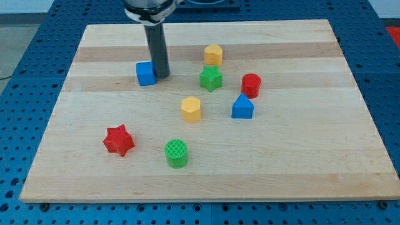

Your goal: Push the blue triangle below the green star

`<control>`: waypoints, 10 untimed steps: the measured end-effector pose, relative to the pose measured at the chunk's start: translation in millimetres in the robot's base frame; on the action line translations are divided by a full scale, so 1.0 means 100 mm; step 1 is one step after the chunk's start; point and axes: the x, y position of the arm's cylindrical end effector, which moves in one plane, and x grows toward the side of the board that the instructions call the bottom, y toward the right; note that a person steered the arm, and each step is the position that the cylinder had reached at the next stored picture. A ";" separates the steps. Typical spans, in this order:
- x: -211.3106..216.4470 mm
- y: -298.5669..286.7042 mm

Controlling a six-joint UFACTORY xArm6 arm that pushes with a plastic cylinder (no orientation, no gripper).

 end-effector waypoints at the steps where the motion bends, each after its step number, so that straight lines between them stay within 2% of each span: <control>1: -0.06 -0.23; 2: -0.01 -0.23; 4: 0.58 0.40; 5: 0.62 1.04; 8: 0.83 2.43; 9: 1.21 2.72; 10: 1.20 2.56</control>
